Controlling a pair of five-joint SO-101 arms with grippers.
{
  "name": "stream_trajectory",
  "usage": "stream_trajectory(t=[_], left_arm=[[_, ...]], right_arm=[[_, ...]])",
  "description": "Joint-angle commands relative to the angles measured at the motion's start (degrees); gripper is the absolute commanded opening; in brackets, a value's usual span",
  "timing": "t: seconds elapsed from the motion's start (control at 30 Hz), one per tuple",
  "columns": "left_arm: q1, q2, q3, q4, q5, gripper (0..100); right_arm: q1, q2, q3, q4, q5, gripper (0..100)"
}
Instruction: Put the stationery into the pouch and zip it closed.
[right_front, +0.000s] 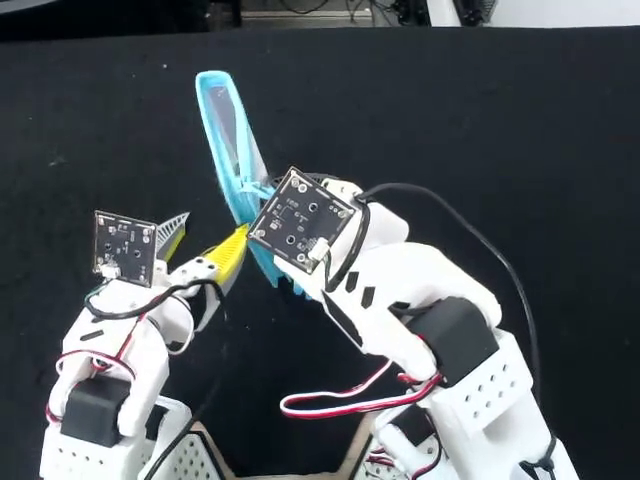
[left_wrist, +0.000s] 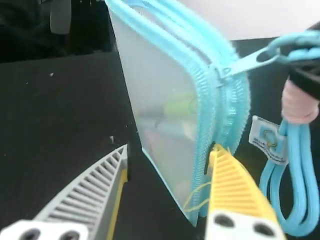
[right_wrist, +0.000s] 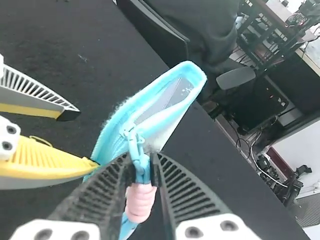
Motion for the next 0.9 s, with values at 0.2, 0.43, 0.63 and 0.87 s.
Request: stream_trajectory(t=[0.2,0.43,0.63,0.87], left_arm=[[-8.7,-0.4,-6.5,3.7,0.4,26],[-10.9,-0.4,-7.6,4.0,0.4,26],[-9.3,-0.4,-10.9,9.0,0.4,26],[6.6,-0.4,-16.0,17.0,-5.6,26]], right_arm=[[0.7,-0.1,-0.7,-1.7,0.0,1.1],[0.7,0.1,-0.6,-1.7,0.0,1.1],[0.7,0.1,-0.6,-1.7,0.0,1.1],[0.7,0.2,-0.5,-3.7,0.0,1.1]])
